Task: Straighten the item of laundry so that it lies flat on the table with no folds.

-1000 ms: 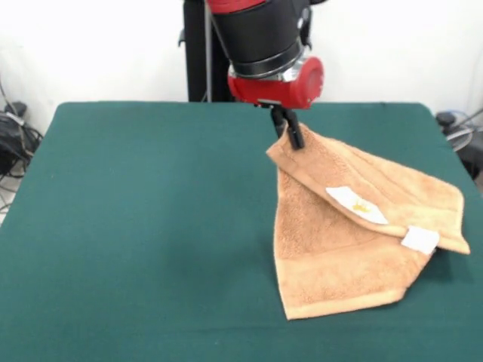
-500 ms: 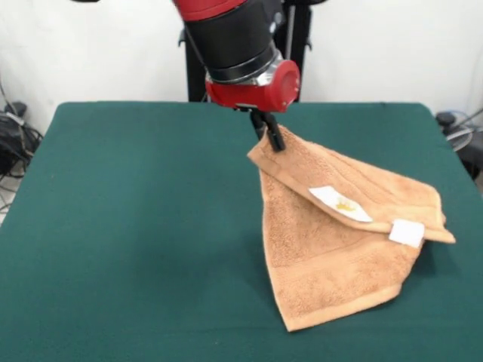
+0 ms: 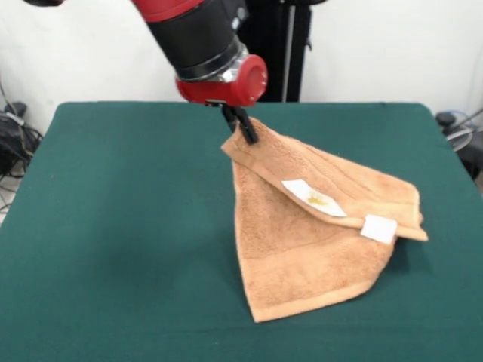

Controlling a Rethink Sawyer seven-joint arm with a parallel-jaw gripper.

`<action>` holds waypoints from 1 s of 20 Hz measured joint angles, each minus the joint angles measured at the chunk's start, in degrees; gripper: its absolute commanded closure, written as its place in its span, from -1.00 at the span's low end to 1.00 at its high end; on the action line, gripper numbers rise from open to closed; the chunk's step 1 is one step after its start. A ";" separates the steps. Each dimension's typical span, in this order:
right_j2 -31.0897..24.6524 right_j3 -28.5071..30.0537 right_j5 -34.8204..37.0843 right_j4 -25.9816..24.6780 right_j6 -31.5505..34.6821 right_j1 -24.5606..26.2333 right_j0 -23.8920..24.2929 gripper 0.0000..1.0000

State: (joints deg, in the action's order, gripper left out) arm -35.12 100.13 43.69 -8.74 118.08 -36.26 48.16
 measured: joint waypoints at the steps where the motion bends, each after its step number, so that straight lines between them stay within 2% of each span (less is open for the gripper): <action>1: -0.37 -0.24 0.55 -0.38 -0.81 0.10 0.71 1.00; 6: -1.70 -1.42 2.57 -2.12 -5.47 0.86 3.97 1.00; 8: -2.25 -2.64 3.51 -3.10 -9.96 2.24 6.50 1.00; 20: -3.40 -6.37 5.53 -5.18 -24.45 6.58 13.80 1.00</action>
State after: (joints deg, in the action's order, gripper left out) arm -38.52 93.76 49.22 -13.92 93.63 -29.68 61.97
